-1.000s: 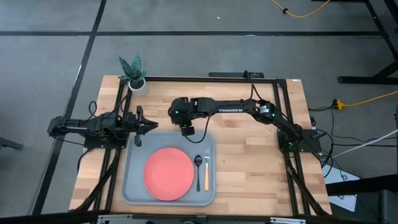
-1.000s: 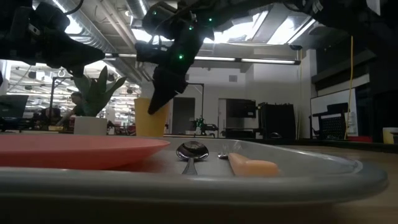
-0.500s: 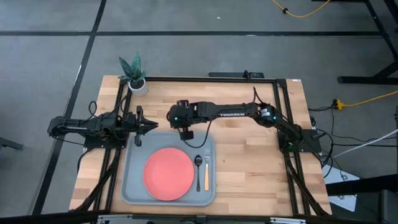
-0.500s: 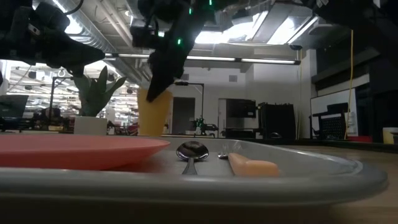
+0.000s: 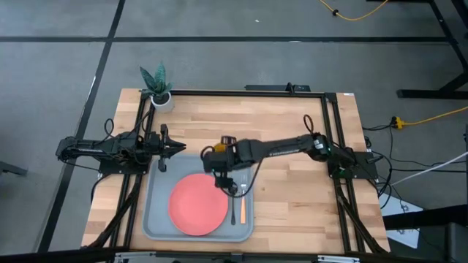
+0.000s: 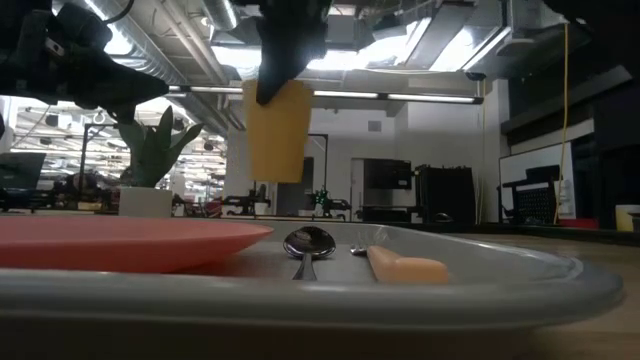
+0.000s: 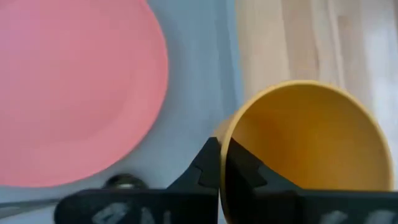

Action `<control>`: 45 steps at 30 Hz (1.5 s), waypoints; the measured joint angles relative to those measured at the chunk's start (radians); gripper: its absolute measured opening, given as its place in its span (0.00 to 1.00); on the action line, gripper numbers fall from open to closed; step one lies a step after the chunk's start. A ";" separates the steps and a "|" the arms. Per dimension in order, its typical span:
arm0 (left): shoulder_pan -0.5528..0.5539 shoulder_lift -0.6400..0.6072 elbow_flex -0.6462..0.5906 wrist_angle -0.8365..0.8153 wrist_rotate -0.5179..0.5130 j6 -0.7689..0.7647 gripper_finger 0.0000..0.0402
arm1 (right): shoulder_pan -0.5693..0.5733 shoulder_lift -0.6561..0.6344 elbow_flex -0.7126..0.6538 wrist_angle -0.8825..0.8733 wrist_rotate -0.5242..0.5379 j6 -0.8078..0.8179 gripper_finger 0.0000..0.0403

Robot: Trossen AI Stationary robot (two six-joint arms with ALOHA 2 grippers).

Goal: Pick and place plate/cup/fork/spoon on tray
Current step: Put the yellow cup to the top right of the pink plate on the grey tray

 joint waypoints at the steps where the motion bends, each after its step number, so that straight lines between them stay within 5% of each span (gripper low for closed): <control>1: 0.000 0.000 0.000 -0.001 0.000 0.000 0.10 | 0.014 0.000 0.000 -0.003 0.003 0.025 0.01; 12: 0.000 0.000 0.000 0.000 0.000 0.000 0.10 | 0.093 0.044 0.000 -0.032 0.023 0.223 0.01; 45: 0.000 0.000 0.000 0.000 0.000 0.000 0.10 | 0.084 0.090 -0.001 0.018 0.022 0.248 0.08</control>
